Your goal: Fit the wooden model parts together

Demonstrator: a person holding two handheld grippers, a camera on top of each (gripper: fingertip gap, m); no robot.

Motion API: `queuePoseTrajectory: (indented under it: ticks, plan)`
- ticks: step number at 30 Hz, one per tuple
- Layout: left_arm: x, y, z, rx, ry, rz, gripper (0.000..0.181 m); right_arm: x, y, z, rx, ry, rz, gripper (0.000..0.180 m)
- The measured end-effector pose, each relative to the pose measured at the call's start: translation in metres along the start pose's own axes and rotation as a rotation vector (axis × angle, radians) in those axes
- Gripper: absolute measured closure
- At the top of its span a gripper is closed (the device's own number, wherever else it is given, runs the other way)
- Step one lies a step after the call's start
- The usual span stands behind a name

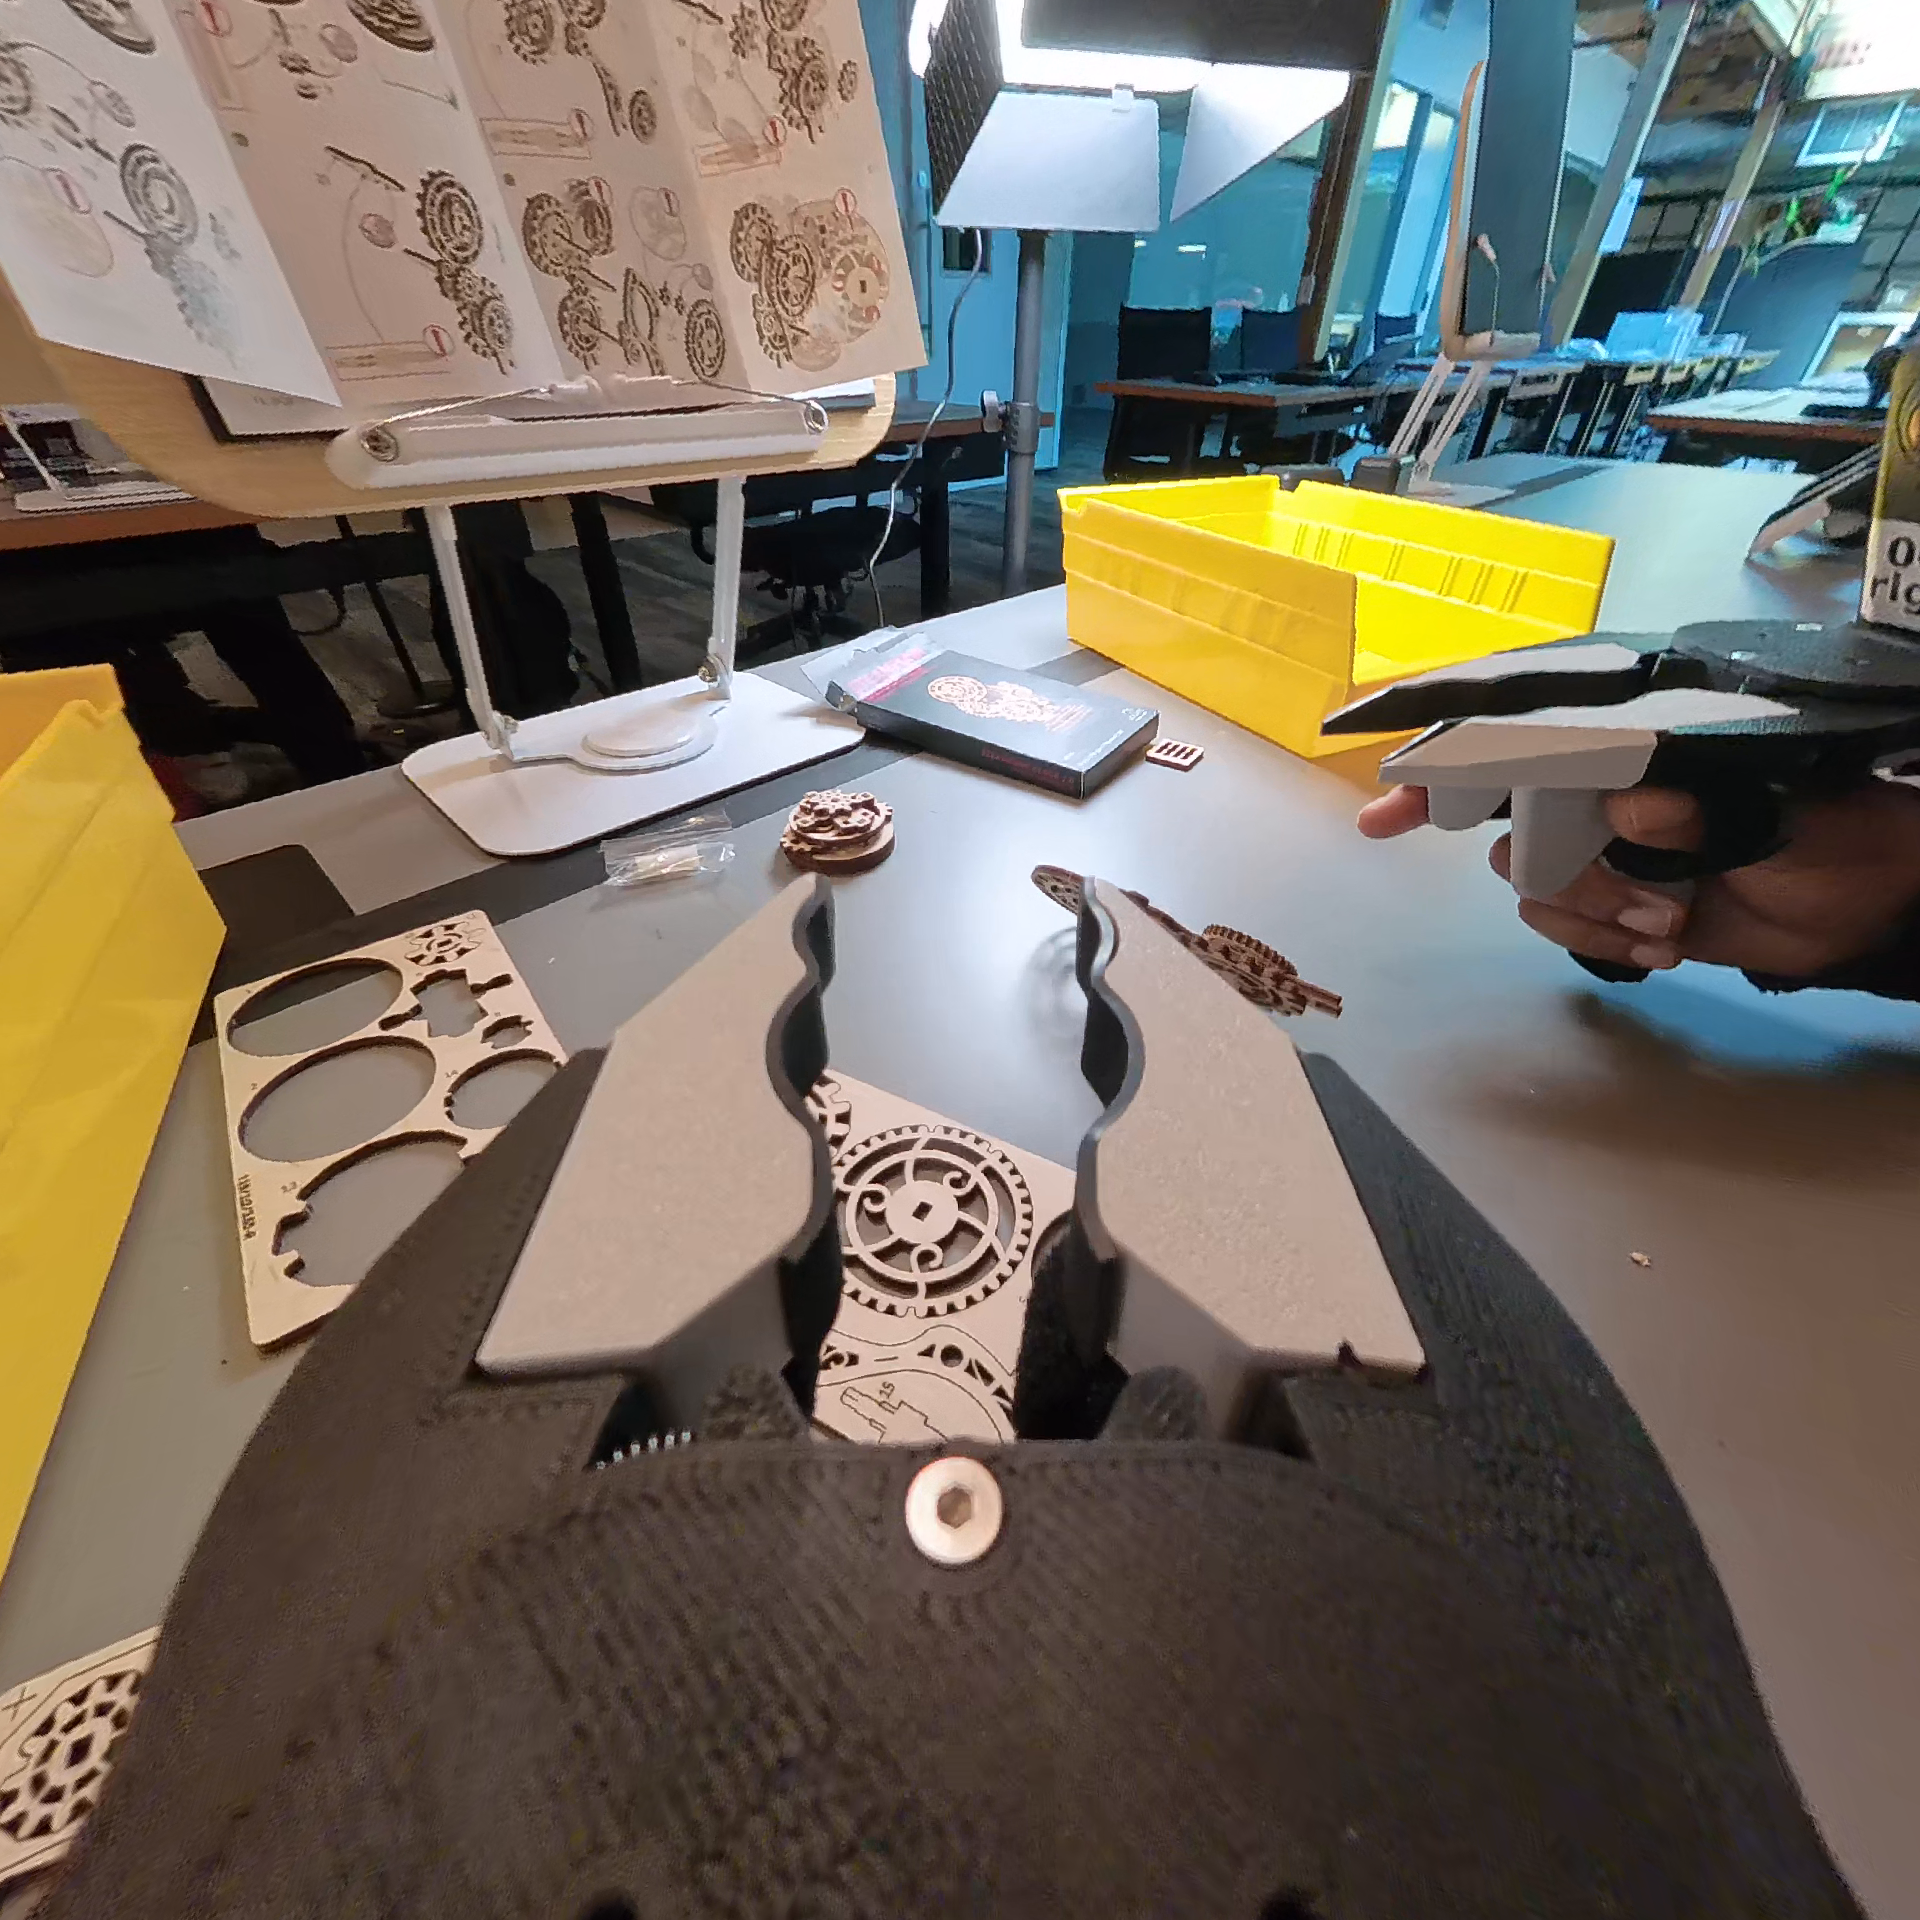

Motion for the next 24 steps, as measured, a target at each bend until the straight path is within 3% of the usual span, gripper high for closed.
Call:
queuePoseTrajectory:
  ticks: [15, 24]
  plan:
    - [0.004, 0.002, 0.0, 0.003, -0.005, -0.026, 0.134, 0.001, 0.0, 0.0, 0.001, 0.0, -0.002, 0.146]
    - [-0.006, -0.038, -0.051, -0.186, -0.049, -0.04, 0.14, 0.001, 0.0, 0.0, -0.001, 0.006, -0.007, 0.147]
Point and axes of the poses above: each gripper's, where its closed fingertips meet, y out along the fingers, x out of its underside, z = x × y across the jaws, the point moved 2 cm from there along -y, back along the fingers, and after that the axes turned 12 degrees about x, right-handed, at the moved point
